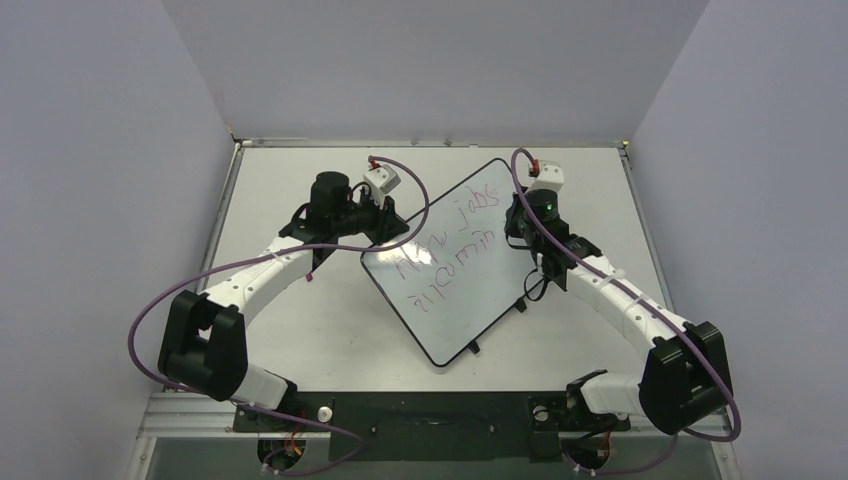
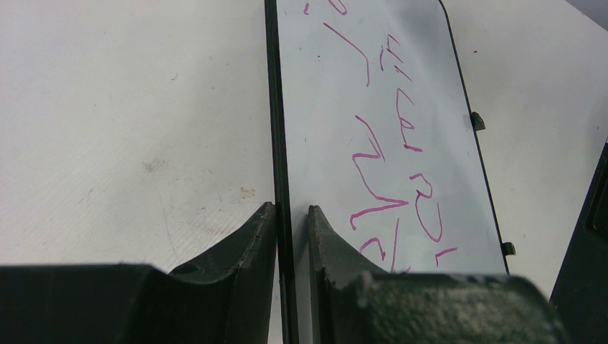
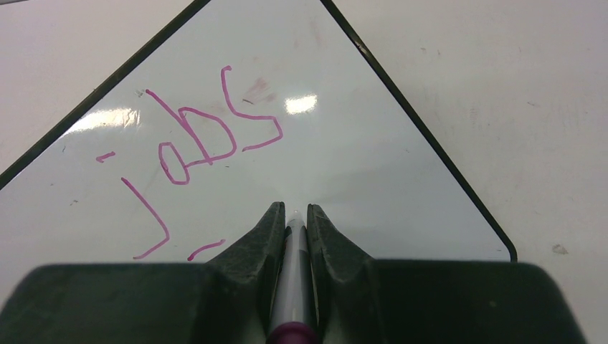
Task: Write a sentence on the whiteboard
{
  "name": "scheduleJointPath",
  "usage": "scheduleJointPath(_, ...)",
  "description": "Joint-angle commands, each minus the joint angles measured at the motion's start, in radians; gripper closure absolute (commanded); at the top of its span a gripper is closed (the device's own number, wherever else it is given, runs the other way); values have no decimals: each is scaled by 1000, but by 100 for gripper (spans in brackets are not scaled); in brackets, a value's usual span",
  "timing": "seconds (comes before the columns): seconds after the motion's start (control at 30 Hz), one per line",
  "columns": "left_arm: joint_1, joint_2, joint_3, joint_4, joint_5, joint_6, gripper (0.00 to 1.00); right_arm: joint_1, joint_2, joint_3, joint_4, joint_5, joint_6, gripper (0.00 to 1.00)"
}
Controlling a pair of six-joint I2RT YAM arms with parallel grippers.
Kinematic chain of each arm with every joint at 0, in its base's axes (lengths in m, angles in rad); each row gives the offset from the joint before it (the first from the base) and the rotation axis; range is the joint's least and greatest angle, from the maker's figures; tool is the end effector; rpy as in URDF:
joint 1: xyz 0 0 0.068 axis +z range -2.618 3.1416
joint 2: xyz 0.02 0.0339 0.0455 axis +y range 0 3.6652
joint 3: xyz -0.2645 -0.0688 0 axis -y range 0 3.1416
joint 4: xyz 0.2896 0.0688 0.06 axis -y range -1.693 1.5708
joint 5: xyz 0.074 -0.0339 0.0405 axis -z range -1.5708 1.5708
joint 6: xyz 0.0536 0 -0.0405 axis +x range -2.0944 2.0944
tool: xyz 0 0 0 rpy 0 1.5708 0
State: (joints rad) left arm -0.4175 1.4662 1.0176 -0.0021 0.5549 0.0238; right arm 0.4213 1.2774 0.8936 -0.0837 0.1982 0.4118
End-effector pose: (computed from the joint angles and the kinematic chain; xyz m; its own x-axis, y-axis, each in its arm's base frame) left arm 0.3423 -0.1827 0.2529 -0.3796 0.1905 -0.9053 0.7874 0.5803 -0.2080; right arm 0.3214 0.1325 0.2569 -0.4731 0.2180 -0.8536 -0.0558 0.9595 0.2760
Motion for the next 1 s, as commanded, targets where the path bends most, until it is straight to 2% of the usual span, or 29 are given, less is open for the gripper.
scheduleJointPath(0.0, 9, -16, 2, 27, -12, 44, 100, -8, 26, 48, 41, 14, -2, 100)
scheduleJointPath(0.5, 9, -20, -7, 41, -17, 38, 100, -7, 94, 79, 59, -15, 0, 100)
scheduleJointPath(0.97, 10, -23, -8, 40, -16, 39, 100, -1, 84, 57, 65, -68, 7, 100)
